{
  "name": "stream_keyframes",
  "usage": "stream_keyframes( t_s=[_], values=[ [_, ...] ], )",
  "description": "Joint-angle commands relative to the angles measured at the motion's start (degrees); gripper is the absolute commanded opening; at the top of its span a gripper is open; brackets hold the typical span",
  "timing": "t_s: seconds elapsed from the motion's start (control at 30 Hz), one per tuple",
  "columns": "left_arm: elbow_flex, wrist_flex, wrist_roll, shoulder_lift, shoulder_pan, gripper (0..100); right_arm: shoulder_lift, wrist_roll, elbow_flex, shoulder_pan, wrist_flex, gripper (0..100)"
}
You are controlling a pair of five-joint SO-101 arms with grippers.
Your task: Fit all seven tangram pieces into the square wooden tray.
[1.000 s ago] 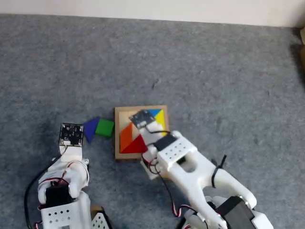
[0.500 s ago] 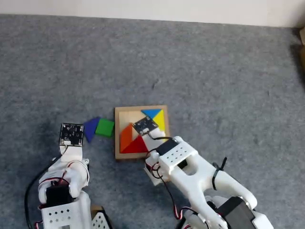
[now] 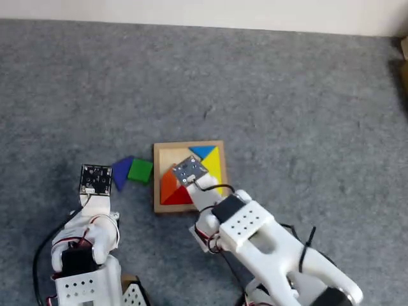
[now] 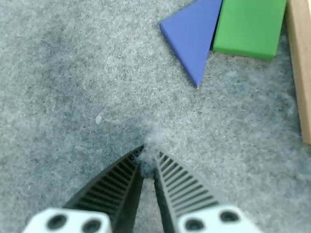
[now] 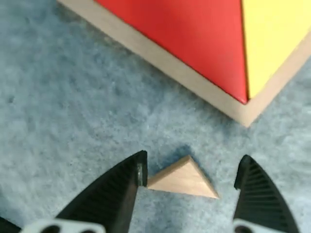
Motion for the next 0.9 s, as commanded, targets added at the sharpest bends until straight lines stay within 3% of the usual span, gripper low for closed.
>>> stream_keyframes(
  t_s=[0.0, 0.27, 0.7, 0.87],
  values=[
    [1.1, -0.8, 0.3, -0.3, -0.5, 1, -4.0, 0.5, 1.4, 1.3, 0.3, 28.6],
    [1.1, -0.8, 0.3, -0.3, -0.5, 1, -4.0, 1.2, 2.2, 3.0, 0.9, 28.6],
    [1.1, -0.8, 0.3, -0.3, -0.5, 1, 7.7, 13.5, 4.0, 3.0, 0.6, 28.5],
    [1.1, -0.8, 0.3, -0.3, -0.5, 1, 10.3, 15.1, 3.7, 2.9, -0.9, 19.6]
  ],
)
